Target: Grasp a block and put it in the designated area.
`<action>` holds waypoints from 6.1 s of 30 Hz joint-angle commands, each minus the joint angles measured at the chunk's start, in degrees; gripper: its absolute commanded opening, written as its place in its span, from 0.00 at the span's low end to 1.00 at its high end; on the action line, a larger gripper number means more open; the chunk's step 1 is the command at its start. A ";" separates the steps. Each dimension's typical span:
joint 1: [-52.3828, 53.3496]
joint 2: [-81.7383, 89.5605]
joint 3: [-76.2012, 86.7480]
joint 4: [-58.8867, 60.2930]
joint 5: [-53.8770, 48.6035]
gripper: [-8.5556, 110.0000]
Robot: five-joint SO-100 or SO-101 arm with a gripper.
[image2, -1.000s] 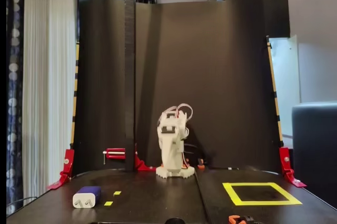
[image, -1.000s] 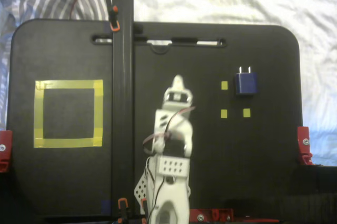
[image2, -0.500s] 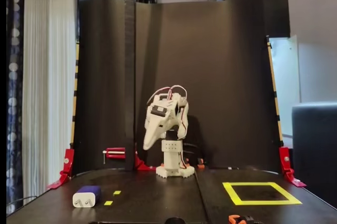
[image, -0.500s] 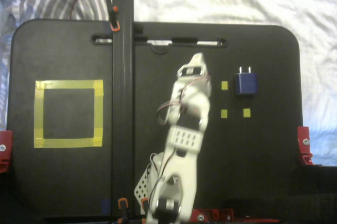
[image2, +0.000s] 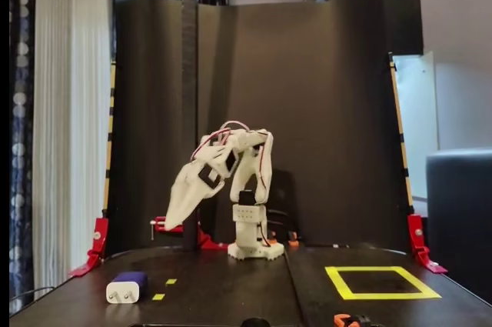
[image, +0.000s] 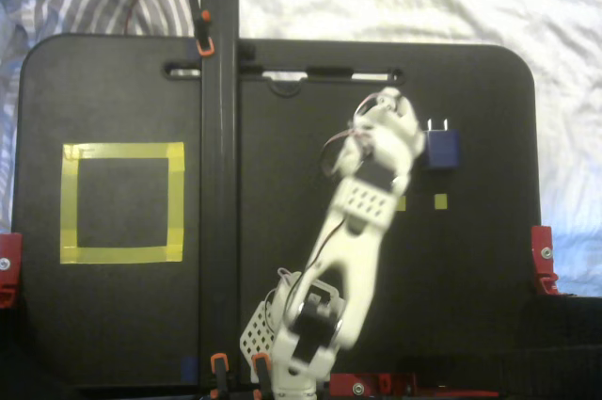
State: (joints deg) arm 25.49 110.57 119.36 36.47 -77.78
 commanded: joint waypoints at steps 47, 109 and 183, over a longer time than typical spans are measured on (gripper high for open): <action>15.82 -44.47 -50.10 36.91 -50.54 0.10; 18.11 -52.65 -50.10 28.83 -52.38 0.25; -64.51 -40.96 -50.98 47.37 23.03 0.25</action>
State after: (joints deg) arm -37.18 69.35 70.58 83.67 -55.72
